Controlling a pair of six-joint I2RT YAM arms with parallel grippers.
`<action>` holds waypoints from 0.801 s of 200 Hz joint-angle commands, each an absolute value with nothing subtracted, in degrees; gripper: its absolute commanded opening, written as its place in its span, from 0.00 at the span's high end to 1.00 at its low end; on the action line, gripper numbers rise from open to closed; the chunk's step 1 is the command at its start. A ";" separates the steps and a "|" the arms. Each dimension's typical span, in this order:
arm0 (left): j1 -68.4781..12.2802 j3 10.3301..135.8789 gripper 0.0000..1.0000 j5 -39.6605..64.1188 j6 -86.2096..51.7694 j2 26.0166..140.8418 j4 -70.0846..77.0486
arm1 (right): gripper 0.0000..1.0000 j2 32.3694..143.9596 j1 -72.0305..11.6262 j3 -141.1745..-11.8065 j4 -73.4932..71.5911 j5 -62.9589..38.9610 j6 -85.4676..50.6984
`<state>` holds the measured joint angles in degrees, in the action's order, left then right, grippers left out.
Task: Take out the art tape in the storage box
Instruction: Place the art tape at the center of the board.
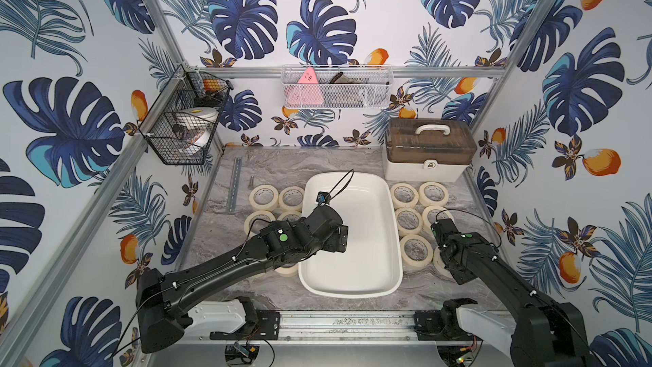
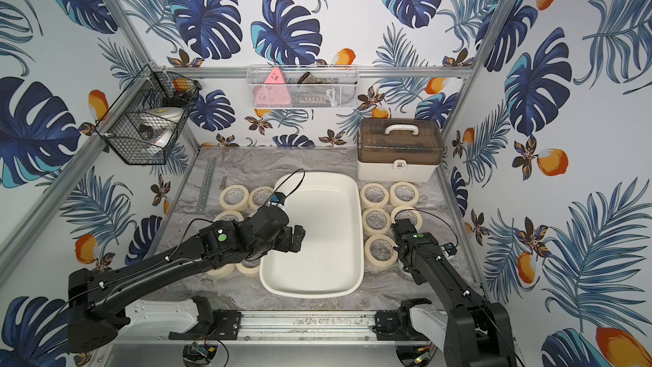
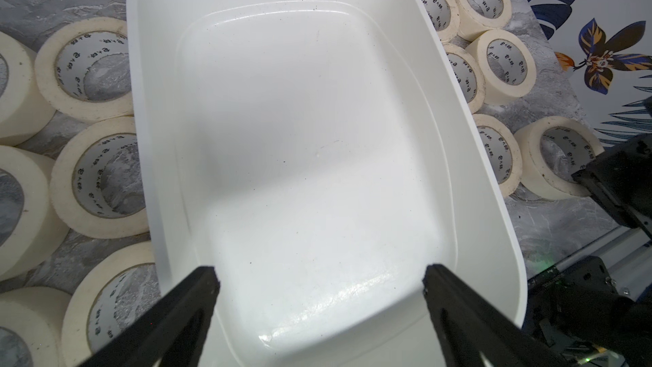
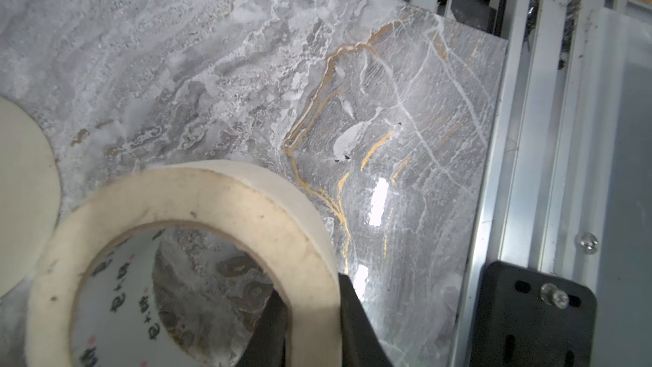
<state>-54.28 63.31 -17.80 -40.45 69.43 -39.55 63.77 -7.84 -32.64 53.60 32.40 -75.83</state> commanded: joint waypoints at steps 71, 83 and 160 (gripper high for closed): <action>-54.16 62.67 0.01 -18.88 -40.63 68.65 -39.70 | 0.99 68.95 -7.56 -34.19 46.97 31.30 -73.12; -54.08 62.61 0.01 -18.94 -40.57 68.41 -39.56 | 0.90 68.73 -7.56 -34.19 45.87 30.86 -71.93; -54.10 63.50 0.01 -18.63 -39.96 69.03 -39.63 | 0.45 68.16 -6.59 -36.97 45.77 30.50 -66.89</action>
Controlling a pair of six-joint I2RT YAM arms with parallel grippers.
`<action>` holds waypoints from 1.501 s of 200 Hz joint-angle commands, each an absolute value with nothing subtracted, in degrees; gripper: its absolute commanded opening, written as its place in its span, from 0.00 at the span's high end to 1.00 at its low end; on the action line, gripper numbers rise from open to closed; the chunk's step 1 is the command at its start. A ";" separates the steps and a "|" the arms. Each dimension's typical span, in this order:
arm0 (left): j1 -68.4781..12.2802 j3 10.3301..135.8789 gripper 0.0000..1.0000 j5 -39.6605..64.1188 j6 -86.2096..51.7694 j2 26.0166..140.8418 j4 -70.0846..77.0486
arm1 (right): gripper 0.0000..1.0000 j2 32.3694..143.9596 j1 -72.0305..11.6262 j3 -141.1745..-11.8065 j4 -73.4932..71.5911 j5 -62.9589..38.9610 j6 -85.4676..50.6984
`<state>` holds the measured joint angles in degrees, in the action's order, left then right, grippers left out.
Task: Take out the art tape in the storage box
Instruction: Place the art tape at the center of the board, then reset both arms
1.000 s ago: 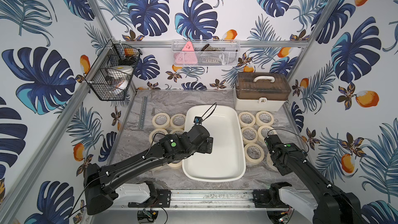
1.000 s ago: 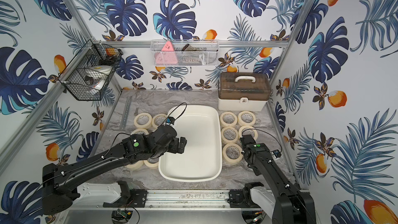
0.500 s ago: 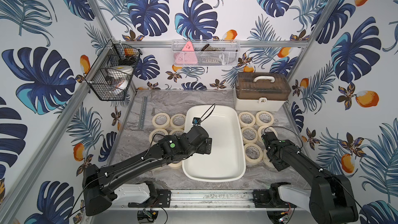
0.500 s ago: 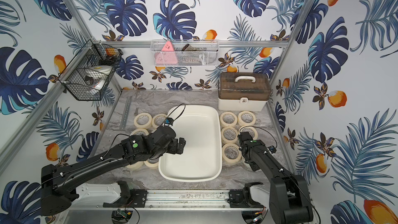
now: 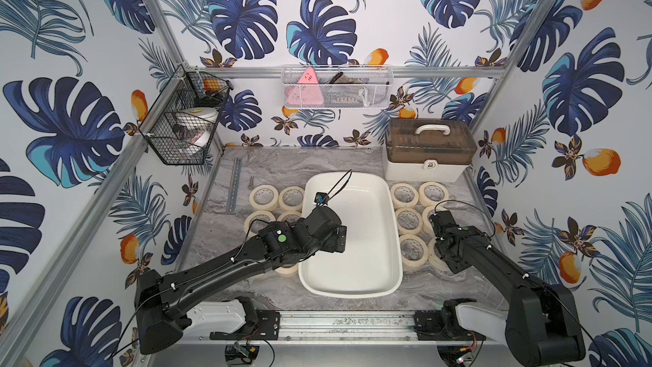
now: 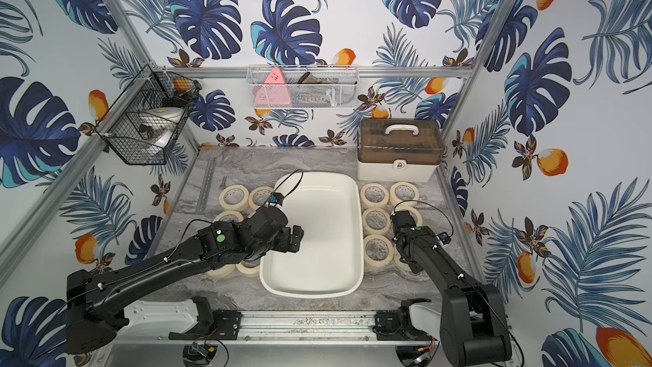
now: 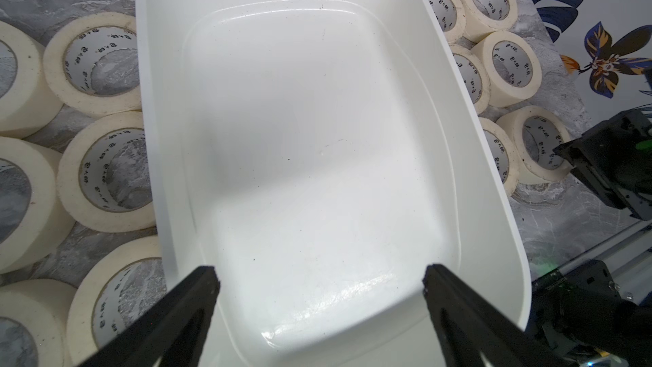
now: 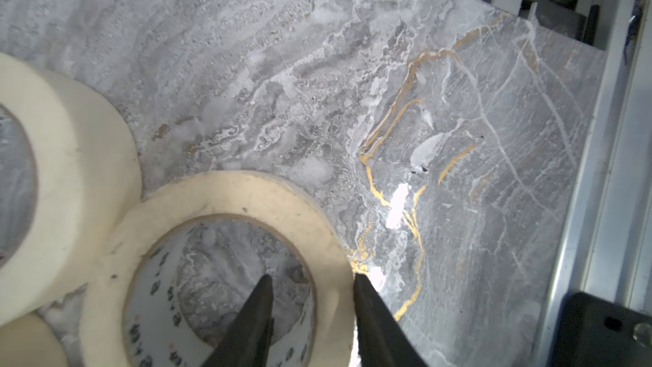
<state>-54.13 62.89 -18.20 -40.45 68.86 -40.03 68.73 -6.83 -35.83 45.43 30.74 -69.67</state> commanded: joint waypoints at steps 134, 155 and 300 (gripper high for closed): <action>-45.19 70.66 0.01 -29.63 -24.70 70.58 -35.26 | 0.00 63.46 -5.97 -57.49 48.80 24.76 -36.39; -40.72 67.74 0.01 -31.65 -22.01 69.30 -29.24 | 0.00 61.25 -5.98 -57.35 40.55 20.77 -28.65; -8.82 31.30 0.01 -25.15 -10.51 70.29 16.71 | 0.00 67.33 -5.98 -25.92 -22.21 31.65 -9.64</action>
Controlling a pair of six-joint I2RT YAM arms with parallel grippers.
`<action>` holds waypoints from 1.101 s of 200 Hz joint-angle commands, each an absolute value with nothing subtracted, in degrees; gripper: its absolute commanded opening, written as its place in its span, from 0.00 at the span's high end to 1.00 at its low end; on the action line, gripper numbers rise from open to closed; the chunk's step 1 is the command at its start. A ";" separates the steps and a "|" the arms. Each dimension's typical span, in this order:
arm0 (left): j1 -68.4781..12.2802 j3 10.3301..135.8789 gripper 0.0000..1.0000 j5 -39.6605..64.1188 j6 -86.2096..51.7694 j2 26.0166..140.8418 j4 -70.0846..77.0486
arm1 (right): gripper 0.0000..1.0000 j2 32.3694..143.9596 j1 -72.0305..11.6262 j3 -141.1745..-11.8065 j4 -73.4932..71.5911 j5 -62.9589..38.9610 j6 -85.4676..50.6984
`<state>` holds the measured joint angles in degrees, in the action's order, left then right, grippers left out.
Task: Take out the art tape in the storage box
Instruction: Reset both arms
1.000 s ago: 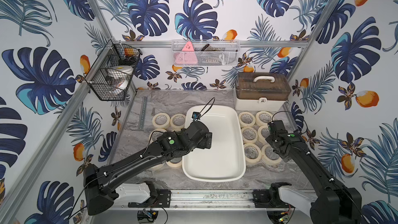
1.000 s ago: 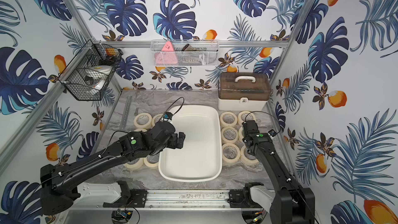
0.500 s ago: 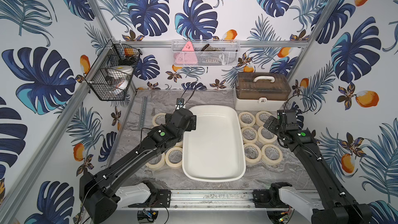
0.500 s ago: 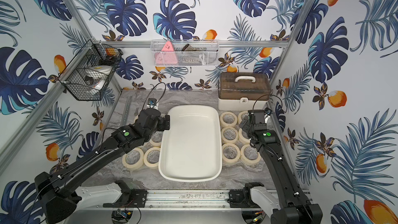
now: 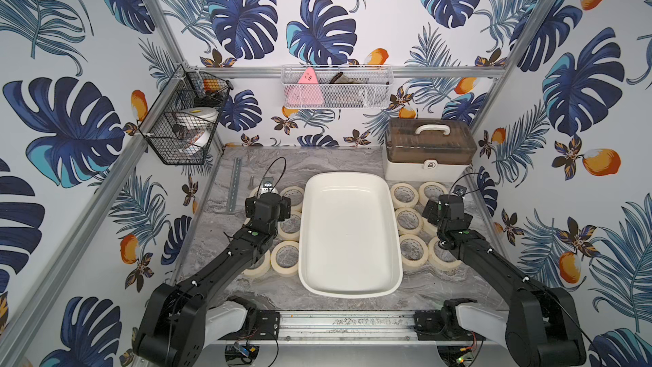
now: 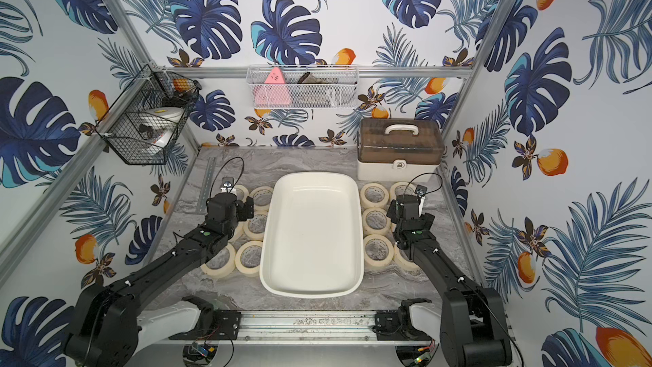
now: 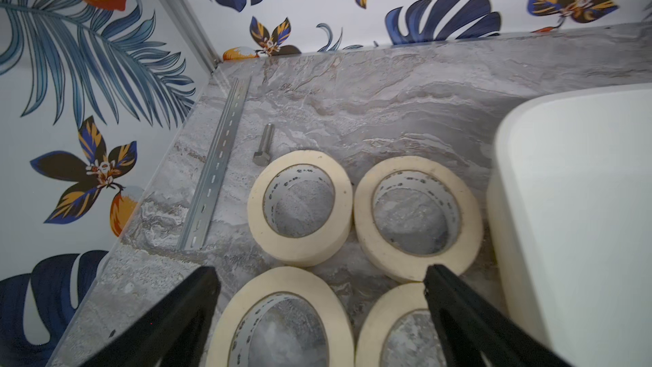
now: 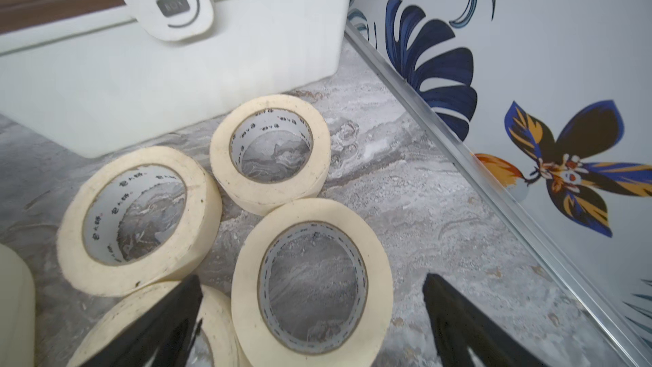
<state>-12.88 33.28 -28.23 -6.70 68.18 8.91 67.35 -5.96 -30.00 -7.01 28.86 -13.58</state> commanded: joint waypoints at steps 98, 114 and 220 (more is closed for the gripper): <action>-5.04 25.05 0.01 -22.08 -7.10 79.20 34.19 | 0.00 81.03 -5.89 -19.18 -47.73 21.78 -6.96; -4.92 24.14 0.01 -20.74 -6.19 81.98 38.41 | 0.00 82.96 -5.89 -19.30 -49.37 21.32 -6.47; -4.39 18.97 0.01 -8.24 -0.18 92.94 59.80 | 0.00 95.32 -6.22 -23.20 -55.10 15.53 -2.09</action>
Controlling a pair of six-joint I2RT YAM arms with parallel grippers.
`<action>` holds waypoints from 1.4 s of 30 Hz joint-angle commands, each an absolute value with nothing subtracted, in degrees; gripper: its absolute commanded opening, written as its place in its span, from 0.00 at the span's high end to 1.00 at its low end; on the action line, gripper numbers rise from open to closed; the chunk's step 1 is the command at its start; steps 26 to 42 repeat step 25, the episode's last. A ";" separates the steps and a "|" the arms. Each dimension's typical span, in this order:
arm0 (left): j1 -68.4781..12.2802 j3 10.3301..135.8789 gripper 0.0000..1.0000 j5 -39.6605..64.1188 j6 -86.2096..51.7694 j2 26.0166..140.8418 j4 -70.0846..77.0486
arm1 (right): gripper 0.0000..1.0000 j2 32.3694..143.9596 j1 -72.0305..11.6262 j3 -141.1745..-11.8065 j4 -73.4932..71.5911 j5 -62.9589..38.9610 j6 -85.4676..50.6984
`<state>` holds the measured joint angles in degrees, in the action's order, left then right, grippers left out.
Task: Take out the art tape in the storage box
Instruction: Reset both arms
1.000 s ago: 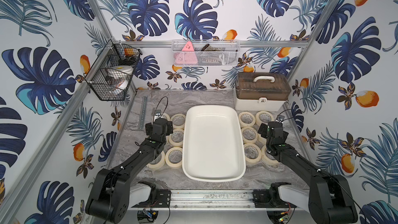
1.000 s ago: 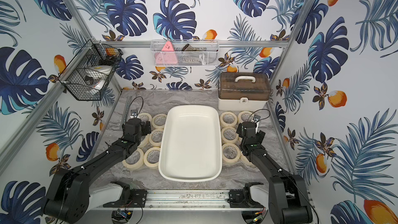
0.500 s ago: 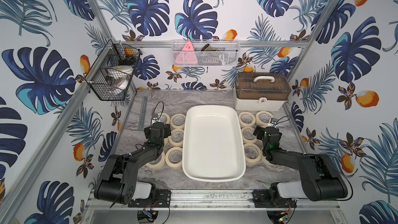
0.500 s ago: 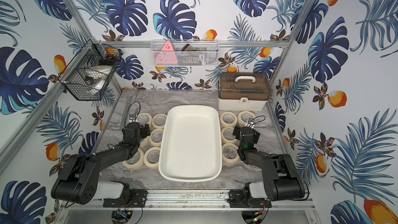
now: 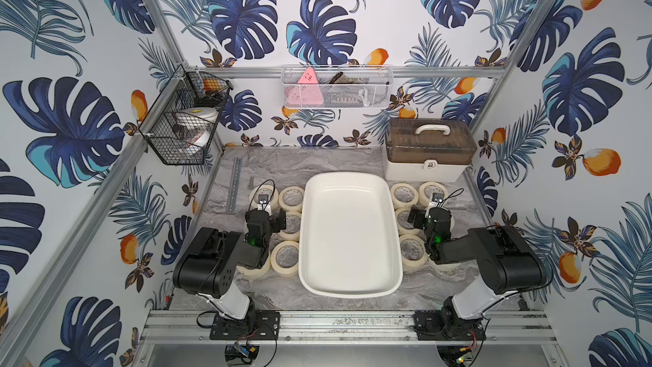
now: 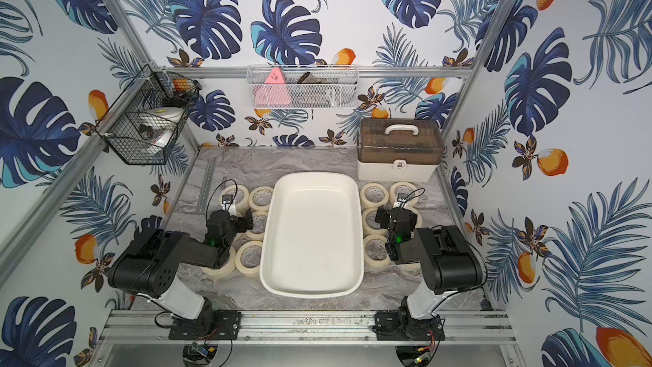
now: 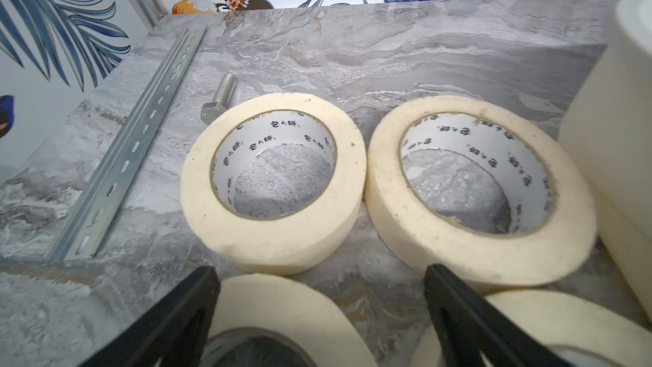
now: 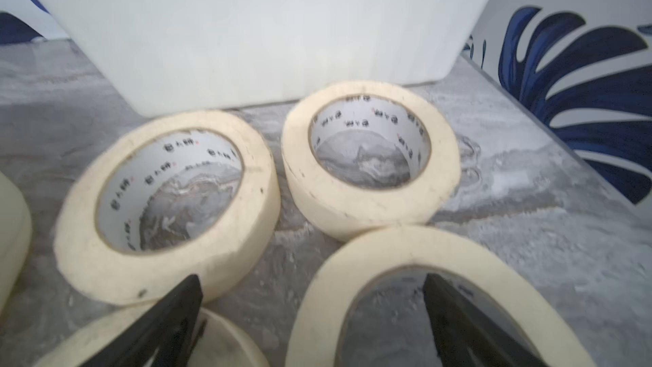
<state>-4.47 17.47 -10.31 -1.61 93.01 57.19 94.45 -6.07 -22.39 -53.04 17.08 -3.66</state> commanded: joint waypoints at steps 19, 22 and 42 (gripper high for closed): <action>-3.87 21.71 0.01 -9.33 -1.05 93.68 55.62 | 0.00 95.16 -6.28 -23.47 -53.96 15.65 -2.07; -3.87 21.71 0.01 -9.32 -1.05 93.62 55.54 | 0.00 95.16 -6.24 -23.64 -53.65 15.61 -2.11; -3.87 21.71 0.01 -9.33 -1.05 93.50 55.34 | 0.00 95.13 -6.24 -23.55 -53.79 15.57 -2.02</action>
